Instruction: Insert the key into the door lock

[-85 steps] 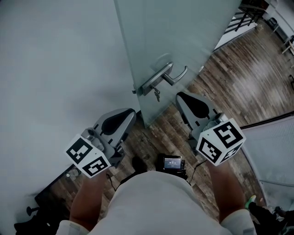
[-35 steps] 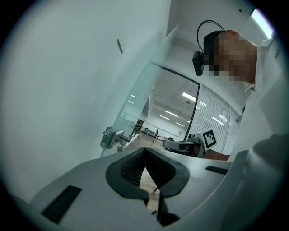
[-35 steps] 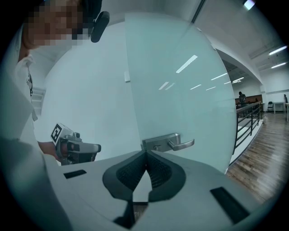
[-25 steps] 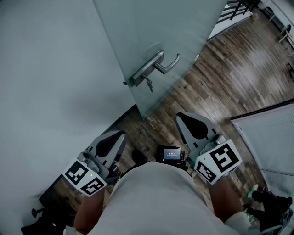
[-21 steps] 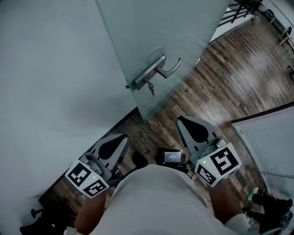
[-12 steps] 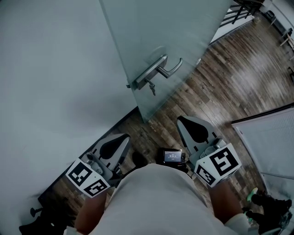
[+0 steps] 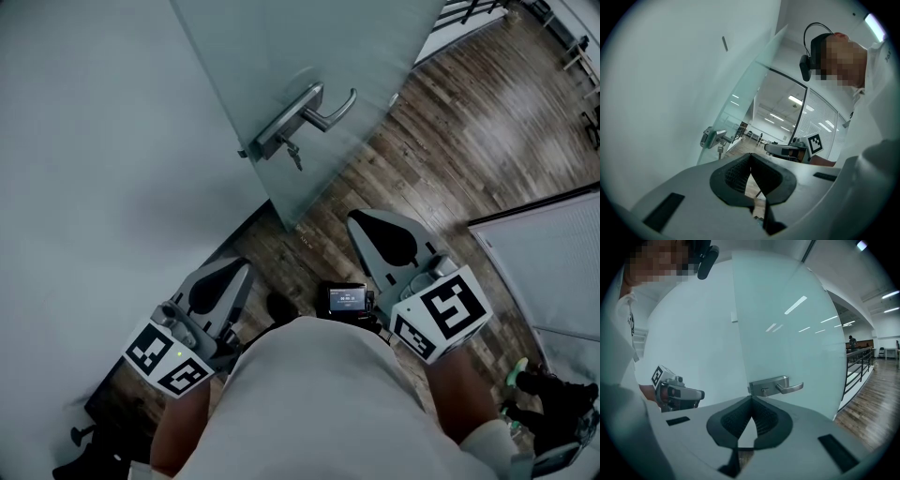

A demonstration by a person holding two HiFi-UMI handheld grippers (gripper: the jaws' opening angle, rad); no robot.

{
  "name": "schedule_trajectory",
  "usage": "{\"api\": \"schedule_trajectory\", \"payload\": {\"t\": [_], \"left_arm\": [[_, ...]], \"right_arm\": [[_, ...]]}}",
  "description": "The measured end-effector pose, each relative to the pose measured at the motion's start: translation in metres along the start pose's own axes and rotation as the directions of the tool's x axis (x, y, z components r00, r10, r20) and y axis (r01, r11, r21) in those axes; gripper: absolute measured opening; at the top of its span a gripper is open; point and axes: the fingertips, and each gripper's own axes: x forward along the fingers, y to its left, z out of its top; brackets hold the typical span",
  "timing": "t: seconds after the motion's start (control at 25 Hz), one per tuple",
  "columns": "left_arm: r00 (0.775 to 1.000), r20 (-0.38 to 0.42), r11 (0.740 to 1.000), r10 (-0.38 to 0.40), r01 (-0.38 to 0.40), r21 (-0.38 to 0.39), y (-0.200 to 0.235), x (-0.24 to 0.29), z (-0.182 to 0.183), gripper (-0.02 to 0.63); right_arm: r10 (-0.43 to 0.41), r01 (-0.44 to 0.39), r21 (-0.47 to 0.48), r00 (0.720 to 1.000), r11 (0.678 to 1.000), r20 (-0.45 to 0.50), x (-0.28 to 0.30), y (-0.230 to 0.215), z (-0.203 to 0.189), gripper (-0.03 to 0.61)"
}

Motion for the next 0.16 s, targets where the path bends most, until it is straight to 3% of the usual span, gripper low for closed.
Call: {"api": "schedule_trajectory", "payload": {"t": [0.16], "left_arm": [[1.0, -0.002, 1.0, -0.005, 0.005, 0.005, -0.0033, 0.0017, 0.0004, 0.015]], "right_arm": [[-0.001, 0.001, -0.004, 1.0, 1.0, 0.004, -0.0006, -0.0006, 0.0005, 0.011]]}}
